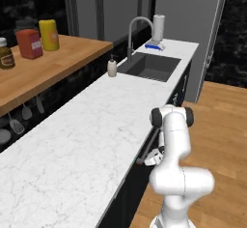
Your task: Pick up the cup and bowl from the counter, place them in the dishwasher, and close the dishwasher door.
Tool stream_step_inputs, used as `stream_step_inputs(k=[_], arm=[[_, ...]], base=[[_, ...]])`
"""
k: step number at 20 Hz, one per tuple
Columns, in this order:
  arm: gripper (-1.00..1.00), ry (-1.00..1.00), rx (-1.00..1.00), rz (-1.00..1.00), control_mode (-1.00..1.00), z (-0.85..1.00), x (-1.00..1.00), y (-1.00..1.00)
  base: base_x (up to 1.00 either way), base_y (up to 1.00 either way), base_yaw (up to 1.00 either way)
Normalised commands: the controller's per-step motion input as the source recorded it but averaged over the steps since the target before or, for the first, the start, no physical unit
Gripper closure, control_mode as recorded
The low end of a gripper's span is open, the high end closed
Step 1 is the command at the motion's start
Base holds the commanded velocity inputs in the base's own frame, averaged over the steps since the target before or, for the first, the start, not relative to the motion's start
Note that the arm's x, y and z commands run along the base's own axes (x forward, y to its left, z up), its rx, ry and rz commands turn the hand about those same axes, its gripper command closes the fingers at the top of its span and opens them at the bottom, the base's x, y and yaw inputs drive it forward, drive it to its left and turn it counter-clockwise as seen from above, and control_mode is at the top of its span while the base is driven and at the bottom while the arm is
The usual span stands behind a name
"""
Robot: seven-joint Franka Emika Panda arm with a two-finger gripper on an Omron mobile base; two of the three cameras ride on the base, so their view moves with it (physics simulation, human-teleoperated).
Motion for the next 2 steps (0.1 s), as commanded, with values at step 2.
stream_step_inputs(k=[2], arm=[[-1.00, -0.01, 0.00, 0.00, -1.00, 0.00, -0.09, 0.00]], base=[[0.00, 0.00, 0.00]])
